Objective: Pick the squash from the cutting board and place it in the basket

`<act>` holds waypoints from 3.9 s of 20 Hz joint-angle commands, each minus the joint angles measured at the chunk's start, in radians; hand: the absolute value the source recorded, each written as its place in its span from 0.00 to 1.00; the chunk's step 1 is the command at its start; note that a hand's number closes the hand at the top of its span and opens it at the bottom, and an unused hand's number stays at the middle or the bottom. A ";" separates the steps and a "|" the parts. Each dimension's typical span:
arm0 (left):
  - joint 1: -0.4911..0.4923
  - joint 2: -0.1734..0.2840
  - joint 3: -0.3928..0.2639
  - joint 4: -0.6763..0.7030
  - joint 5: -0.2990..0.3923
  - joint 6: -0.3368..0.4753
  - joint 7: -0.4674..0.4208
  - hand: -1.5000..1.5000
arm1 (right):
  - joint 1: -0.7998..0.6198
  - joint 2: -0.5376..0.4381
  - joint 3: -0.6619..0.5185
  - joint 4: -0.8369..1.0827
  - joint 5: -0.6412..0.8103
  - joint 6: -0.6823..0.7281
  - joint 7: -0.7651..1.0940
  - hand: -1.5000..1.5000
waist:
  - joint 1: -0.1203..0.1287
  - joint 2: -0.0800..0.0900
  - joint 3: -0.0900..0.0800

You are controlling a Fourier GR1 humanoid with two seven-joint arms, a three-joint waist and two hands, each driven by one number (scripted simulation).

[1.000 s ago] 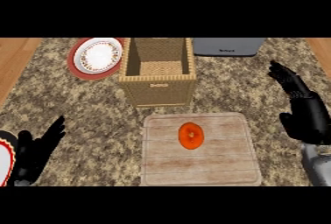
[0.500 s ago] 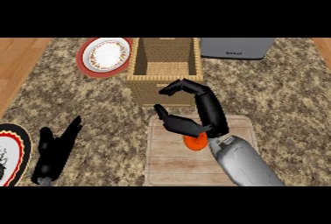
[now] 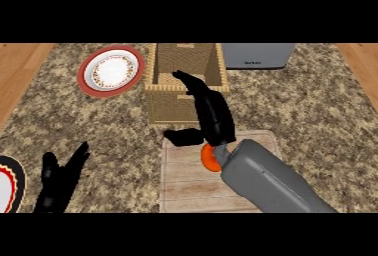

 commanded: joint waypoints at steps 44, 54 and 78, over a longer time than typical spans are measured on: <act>0.065 -0.044 0.038 -0.067 -0.037 -0.033 0.038 0.50 | -0.140 -0.317 0.124 -0.489 -0.192 0.749 0.965 0.00 | 0.007 0.033 0.002; 0.060 -0.057 0.070 -0.047 -0.072 -0.046 0.044 0.50 | 0.020 -0.299 0.070 -0.439 -0.090 0.783 0.820 0.00 | 0.001 0.036 0.002; 0.011 -0.152 0.133 0.010 -0.155 -0.084 0.073 0.50 | 0.195 -0.038 0.033 -0.157 0.292 0.820 0.624 0.00 | 0.003 0.038 0.002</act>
